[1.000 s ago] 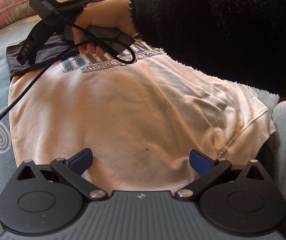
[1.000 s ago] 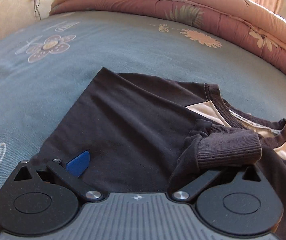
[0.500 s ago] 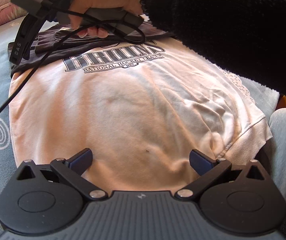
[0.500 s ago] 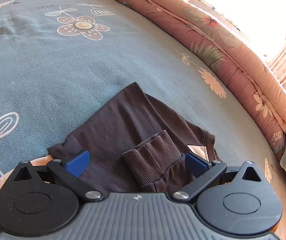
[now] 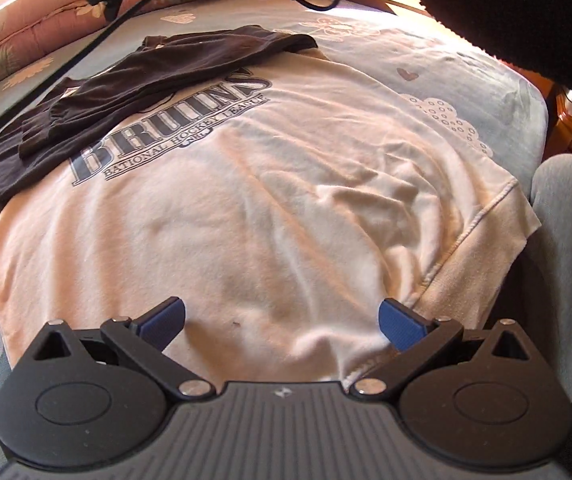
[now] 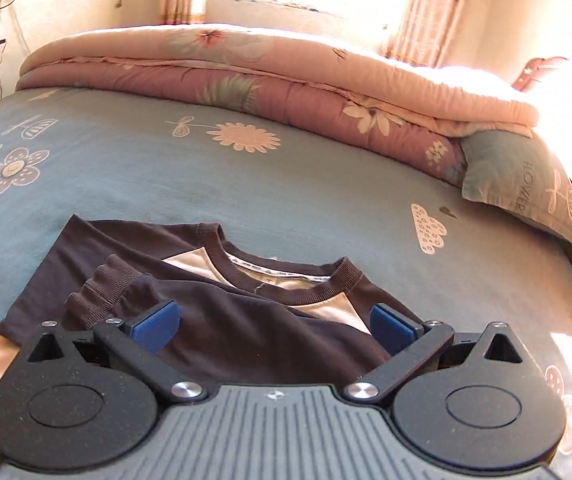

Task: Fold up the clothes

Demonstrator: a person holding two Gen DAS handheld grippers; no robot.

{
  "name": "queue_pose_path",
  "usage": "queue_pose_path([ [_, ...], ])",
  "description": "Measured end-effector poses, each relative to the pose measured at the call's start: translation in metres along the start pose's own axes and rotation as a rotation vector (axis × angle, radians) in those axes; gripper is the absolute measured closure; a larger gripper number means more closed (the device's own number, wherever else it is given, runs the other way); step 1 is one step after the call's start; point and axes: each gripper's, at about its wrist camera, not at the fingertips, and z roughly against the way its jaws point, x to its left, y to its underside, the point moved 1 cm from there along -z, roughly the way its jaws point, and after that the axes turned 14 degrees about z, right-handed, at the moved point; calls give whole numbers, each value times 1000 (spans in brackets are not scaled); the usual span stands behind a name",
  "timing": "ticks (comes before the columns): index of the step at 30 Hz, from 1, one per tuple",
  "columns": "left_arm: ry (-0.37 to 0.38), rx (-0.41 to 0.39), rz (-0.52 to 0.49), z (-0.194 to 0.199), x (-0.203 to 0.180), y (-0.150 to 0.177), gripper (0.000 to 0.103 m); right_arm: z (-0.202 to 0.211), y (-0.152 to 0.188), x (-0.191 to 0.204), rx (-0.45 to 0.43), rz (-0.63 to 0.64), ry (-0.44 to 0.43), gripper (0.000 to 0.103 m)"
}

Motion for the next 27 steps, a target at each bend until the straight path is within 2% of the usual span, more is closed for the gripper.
queue_pose_path([
  [5, -63, 35, -111, -8, -29, -10, 1, 24, 1, -11, -76, -60, -59, 0],
  [11, -143, 49, -152, -10, -45, -18, 1, 65, 3, -34, -181, -163, -156, 0],
  [15, -193, 67, -172, -10, -50, -17, 1, 97, 13, -62, -247, -239, -182, 0],
  [19, -227, 80, -163, -8, -48, -13, 1, 123, 27, -89, -292, -312, -208, 0],
  [22, -239, 77, -126, -3, -35, -14, 1, 136, 39, -101, -297, -303, -192, 0],
  [27, -234, 73, -53, 8, -5, -18, 1, 133, 71, -115, -282, -328, -220, 0],
])
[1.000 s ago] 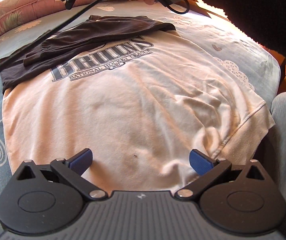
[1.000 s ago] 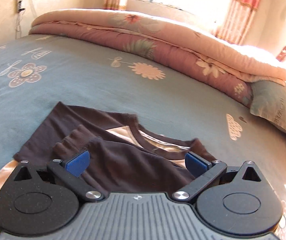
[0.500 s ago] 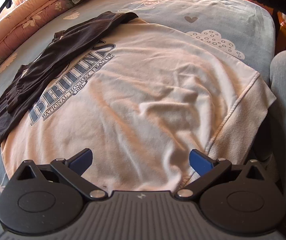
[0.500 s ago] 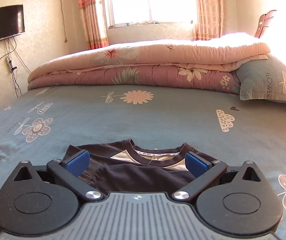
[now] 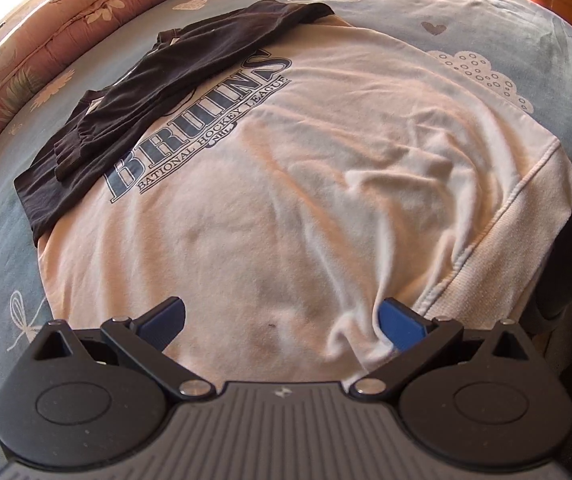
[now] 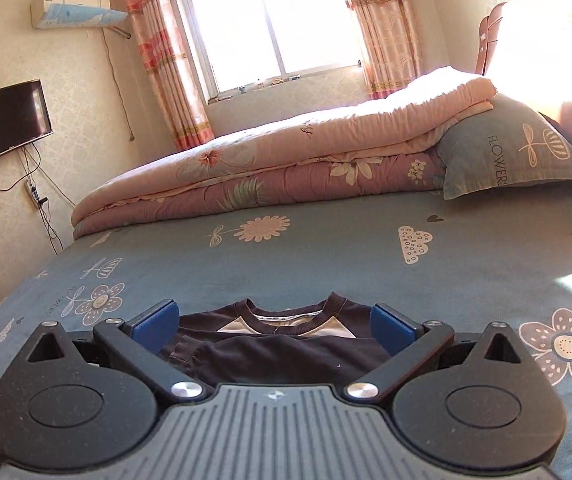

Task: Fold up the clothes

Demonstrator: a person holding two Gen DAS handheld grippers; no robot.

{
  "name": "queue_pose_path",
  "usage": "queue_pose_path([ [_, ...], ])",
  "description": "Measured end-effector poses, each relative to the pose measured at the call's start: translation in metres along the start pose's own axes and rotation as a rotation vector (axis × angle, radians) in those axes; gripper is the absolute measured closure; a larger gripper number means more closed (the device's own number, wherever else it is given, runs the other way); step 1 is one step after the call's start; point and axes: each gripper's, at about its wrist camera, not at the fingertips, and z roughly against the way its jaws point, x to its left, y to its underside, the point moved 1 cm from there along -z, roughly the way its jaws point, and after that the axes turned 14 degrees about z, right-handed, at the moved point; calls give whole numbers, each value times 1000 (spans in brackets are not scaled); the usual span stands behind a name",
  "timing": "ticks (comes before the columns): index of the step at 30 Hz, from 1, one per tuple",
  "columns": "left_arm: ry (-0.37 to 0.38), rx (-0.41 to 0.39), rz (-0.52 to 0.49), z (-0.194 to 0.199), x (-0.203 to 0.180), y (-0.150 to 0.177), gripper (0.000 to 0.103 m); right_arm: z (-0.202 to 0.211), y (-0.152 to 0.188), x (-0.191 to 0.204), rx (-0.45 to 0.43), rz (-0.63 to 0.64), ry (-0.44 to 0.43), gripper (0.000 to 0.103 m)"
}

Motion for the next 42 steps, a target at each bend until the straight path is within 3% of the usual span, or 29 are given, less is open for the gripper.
queue_pose_path([
  [3, 18, 5, 55, 2, 25, -2, 1, -15, 24, -14, 40, -43, -38, 0],
  [7, 98, 5, 163, 8, 63, 0, 1, -55, 54, -27, 95, -84, -69, 0],
  [11, 76, -13, 246, 8, 95, -6, 1, -99, 74, -35, 130, -101, -91, 0],
  [14, 103, -74, 348, 9, 123, -24, 1, -124, 93, -38, 203, -74, -46, 0],
  [17, 187, -187, 470, 8, 156, -57, 1, -132, 116, -38, 310, -61, 7, 0],
  [21, 320, -320, 675, -20, 207, -111, 1, -106, 126, -22, 303, -18, 46, 0],
  [25, 371, -322, 916, -76, 250, -147, 3, -89, 132, -17, 192, -125, -38, 0],
  [28, 348, -289, 1001, -110, 268, -156, 6, -88, 144, -14, 154, -179, -103, 0],
  [32, 338, -262, 1049, -144, 282, -157, 11, -94, 145, -6, 189, -119, -107, 0],
  [35, 357, -287, 1043, -153, 286, -161, 13, -94, 146, -9, 172, -170, -129, 0],
  [37, 365, -298, 1027, -154, 286, -166, 29, -93, 147, -12, 166, -185, -127, 0],
  [38, 367, -300, 1014, -154, 286, -169, 48, -93, 147, -12, 166, -186, -123, 0],
  [39, 369, -300, 995, -154, 284, -170, 53, -92, 147, -12, 165, -189, -121, 0],
  [42, 373, -273, 959, -156, 280, -167, 53, -92, 147, -12, 165, -195, -119, 0],
])
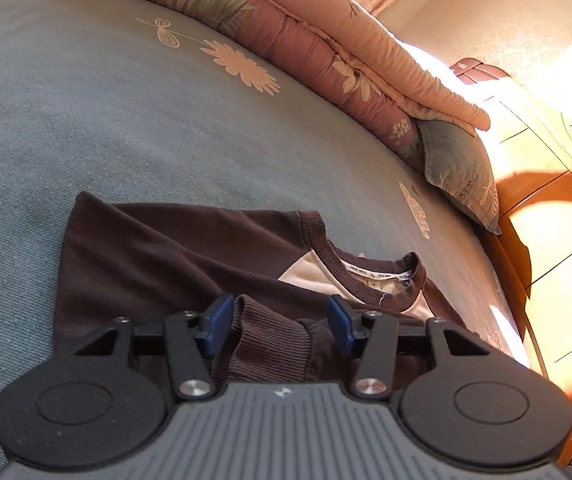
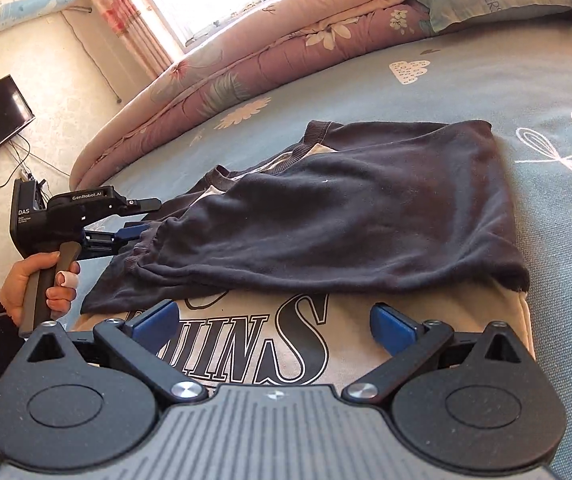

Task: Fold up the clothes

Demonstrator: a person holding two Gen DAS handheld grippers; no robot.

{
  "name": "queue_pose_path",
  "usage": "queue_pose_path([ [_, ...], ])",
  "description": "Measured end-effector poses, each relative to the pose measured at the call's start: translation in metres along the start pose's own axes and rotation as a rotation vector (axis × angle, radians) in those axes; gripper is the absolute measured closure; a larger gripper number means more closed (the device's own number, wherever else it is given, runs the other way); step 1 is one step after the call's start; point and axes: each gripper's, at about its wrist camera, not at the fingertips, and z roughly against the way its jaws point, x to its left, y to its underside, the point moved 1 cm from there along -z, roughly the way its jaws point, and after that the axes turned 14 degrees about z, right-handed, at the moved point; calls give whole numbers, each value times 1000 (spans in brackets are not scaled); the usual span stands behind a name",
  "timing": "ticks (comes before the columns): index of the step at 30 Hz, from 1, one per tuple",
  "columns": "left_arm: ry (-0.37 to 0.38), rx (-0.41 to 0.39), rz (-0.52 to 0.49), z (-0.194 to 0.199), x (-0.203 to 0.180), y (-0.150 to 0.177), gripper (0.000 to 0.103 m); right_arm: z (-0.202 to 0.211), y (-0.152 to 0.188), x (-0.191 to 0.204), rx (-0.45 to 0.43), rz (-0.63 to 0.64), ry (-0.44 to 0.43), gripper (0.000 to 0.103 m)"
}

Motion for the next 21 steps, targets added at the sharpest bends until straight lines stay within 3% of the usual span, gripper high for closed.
queue_pose_path([
  [5, -12, -3, -21, 13, 11, 10, 50, 0, -1, 1, 9, 13, 6, 0],
  [8, 4, -1, 17, 8, 15, 4, 49, 0, 0, 1, 10, 16, 13, 0],
  [12, -43, 10, -81, -9, -6, 4, 38, -1, 0, 4, 12, 31, 21, 0],
  [13, -66, 10, -115, -11, -13, 6, 41, -1, 0, 5, 13, 40, 26, 0],
  [15, -136, 6, -195, -8, -26, 16, 64, 0, 0, 7, 14, 55, 37, 0],
  [16, -148, 1, -220, -4, -31, 21, 68, 1, 0, 7, 14, 61, 42, 0],
  [17, -137, -13, -232, 5, -35, 24, 82, 2, -1, 8, 12, 64, 44, 0],
  [21, -104, -47, -199, 31, -34, 21, 83, 7, -4, 8, -14, 61, 34, 0],
])
